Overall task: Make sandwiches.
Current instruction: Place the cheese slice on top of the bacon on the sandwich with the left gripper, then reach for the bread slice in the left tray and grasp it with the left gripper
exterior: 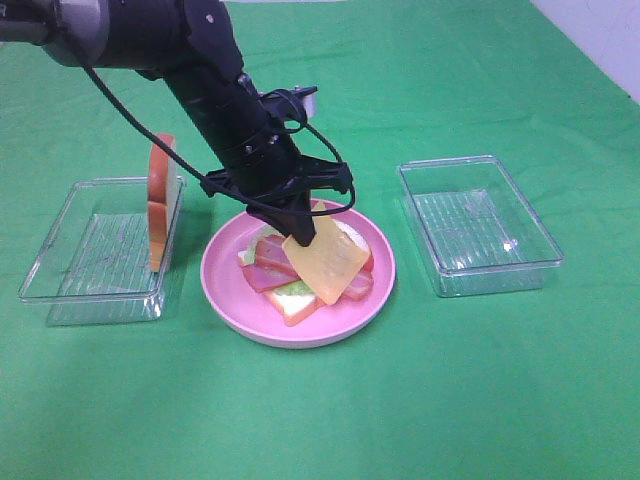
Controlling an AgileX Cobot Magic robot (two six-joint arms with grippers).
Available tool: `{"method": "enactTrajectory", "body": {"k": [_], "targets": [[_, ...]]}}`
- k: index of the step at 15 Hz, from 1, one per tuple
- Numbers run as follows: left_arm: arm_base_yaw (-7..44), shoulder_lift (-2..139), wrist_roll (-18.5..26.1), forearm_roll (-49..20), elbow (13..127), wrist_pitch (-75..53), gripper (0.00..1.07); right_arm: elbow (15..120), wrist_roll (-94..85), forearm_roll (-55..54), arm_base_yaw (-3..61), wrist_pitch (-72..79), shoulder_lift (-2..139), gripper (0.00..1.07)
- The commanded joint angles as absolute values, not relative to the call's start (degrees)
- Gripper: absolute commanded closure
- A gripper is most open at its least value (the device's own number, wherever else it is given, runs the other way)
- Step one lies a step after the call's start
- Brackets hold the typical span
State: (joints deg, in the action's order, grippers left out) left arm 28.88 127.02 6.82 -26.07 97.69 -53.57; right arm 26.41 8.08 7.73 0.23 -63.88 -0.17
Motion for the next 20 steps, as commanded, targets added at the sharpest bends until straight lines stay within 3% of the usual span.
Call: {"method": "enactTrajectory", "body": {"k": [1,8,9,10,11,12,17,20], "targets": [[28.5,127.2,7.0,-24.5,97.8,-53.9,1.07,26.2,7.6,7.7,-0.1,-63.4,-2.1,0.11],[28.6,128.1,5.8,-22.3,97.8,-54.4,1.06,26.2,7.6,7.7,-0.1,-63.4,-2.1,0.11],[28.6,128.1,4.5,-21.5,97.8,-54.4,0.95,26.2,7.6,7.7,-0.1,-63.4,-2.1,0.11],[28.6,127.9,4.1,-19.9,97.8,-54.4,0.48,26.2,7.6,7.7,-0.1,-63.4,-2.1,0.11],[28.6,127.9,4.0,-19.7,97.8,-54.4,0.32,26.2,7.6,7.7,-0.1,-63.4,-2.1,0.11],[28.6,127.7,4.0,-19.4,97.9,-54.4,0.06,26.2,7.6,7.7,-0.1,-63.4,-2.1,0.11],[28.6,125.9,2.9,-17.5,106.2,-61.7,0.05,26.2,7.6,7.7,-0.1,-63.4,-2.1,0.11],[28.6,125.8,-1.9,-11.6,118.0,-72.4,0.05,26.2,7.6,7.7,-0.1,-63.4,-2.1,0.11]]}}
